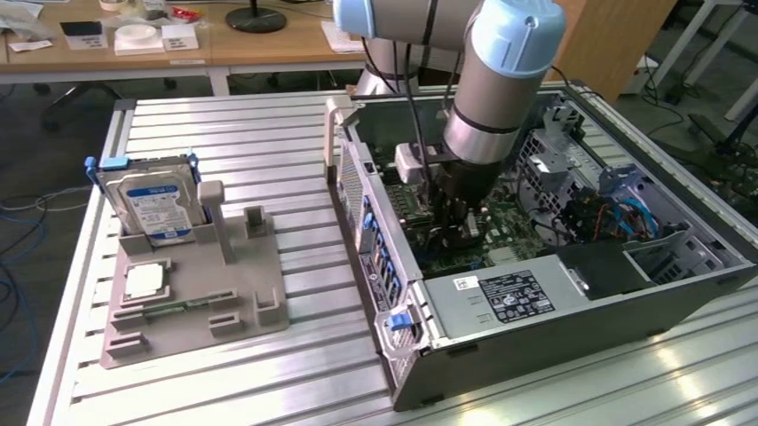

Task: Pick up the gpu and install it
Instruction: 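Insert the gpu into the slot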

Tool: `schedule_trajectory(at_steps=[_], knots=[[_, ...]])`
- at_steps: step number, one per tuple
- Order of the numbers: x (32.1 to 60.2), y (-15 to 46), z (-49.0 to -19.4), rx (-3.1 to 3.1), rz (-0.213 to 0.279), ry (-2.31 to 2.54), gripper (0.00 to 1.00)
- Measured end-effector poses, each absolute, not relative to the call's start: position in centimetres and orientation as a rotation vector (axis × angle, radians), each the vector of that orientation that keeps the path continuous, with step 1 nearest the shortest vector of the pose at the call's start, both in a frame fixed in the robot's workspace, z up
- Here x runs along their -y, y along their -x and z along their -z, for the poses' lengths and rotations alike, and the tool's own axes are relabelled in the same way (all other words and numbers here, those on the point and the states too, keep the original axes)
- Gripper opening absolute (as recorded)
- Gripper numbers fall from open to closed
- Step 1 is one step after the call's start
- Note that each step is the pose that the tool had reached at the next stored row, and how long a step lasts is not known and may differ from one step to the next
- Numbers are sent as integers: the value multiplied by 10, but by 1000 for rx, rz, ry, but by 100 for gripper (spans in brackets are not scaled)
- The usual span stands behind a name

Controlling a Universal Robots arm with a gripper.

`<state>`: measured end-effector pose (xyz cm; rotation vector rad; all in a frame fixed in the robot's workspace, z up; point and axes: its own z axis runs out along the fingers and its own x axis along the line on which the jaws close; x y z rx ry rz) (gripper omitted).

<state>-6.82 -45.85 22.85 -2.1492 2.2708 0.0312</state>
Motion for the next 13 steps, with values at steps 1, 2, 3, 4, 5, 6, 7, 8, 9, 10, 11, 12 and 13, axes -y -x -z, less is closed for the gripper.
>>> schedule_trajectory(at_steps=[1, 2, 3, 4, 5, 6, 7, 8, 9, 10, 11, 12, 13], knots=[[458, 68, -233, -2271, -31, 2149, 35], [458, 68, -237, -2271, -30, 2149, 35], [458, 68, -242, -2270, -30, 2149, 35], [458, 68, -246, -2270, -29, 2148, 35], [458, 68, -250, -2270, -29, 2148, 35], [458, 68, -254, -2270, -28, 2148, 35], [458, 68, -258, -2269, -27, 2147, 35], [458, 68, -262, -2269, -26, 2147, 35], [458, 68, -266, -2268, -25, 2146, 35], [458, 68, -271, -2268, -24, 2146, 35], [458, 68, -274, -2267, -24, 2146, 35], [458, 68, -277, -2267, -23, 2145, 35], [458, 68, -280, -2266, -22, 2145, 35]])
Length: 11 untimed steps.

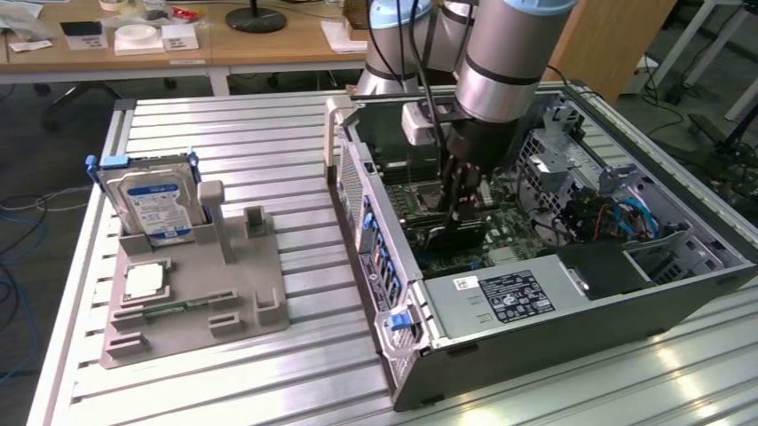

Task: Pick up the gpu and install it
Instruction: 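Insert the gpu into the slot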

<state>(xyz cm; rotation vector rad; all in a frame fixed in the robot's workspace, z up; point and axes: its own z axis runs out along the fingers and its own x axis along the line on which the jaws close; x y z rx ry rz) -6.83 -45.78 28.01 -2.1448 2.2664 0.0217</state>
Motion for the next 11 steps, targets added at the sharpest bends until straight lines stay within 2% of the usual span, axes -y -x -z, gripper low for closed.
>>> schedule_trajectory(at_steps=[3, 6, 7, 8, 11], knots=[[458, 68, -280, -2266, -21, 2145, 34], [458, 68, -281, -2266, -21, 2145, 15], [458, 68, -281, -2266, -21, 2145, 15], [458, 68, -281, -2266, -21, 2145, 10], [458, 68, -281, -2266, -21, 2145, 11]])
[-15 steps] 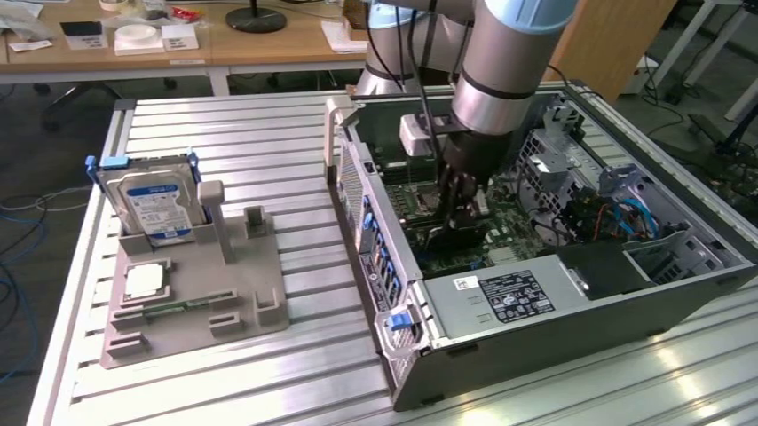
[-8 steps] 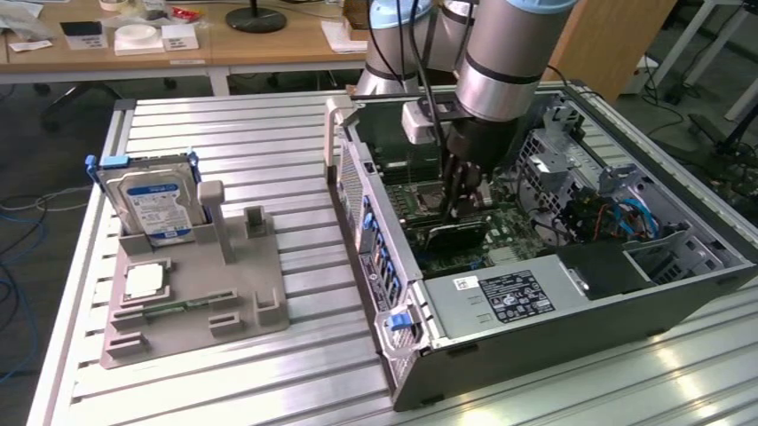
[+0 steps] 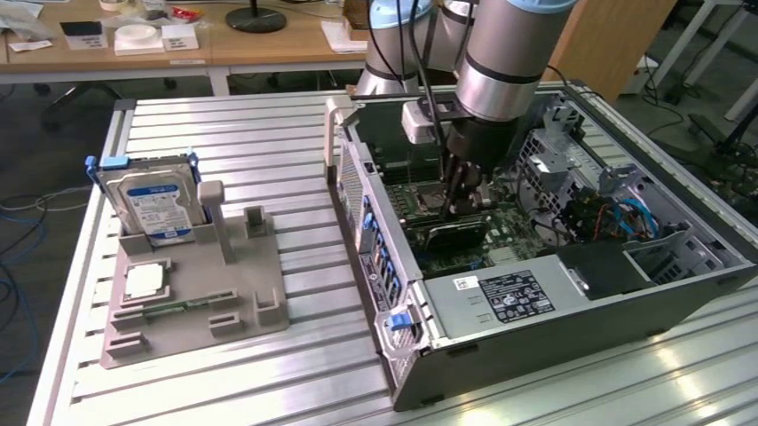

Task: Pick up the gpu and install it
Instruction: 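Insert the gpu into the slot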

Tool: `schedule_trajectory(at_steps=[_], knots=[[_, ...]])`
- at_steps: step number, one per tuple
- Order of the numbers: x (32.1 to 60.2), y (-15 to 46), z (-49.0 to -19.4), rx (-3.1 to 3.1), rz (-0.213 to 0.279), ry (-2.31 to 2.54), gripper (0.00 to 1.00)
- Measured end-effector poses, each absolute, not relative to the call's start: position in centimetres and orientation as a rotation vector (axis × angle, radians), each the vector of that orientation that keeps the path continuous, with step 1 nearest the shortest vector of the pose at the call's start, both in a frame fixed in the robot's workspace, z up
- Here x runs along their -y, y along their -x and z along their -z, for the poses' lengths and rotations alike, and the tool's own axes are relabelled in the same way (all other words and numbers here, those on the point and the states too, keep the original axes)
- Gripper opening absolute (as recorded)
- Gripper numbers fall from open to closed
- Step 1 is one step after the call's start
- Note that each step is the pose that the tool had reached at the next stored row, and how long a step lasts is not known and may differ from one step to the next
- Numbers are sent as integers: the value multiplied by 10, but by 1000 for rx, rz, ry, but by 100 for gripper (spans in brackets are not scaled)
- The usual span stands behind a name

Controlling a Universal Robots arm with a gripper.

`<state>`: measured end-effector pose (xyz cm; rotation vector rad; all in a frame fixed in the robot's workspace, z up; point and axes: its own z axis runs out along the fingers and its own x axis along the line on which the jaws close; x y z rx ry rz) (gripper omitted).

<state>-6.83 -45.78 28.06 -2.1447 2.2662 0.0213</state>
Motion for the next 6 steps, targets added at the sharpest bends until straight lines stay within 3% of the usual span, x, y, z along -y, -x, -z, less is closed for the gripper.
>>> schedule_trajectory(at_steps=[6], knots=[[458, 68, -281, -2266, -21, 2145, 11]])
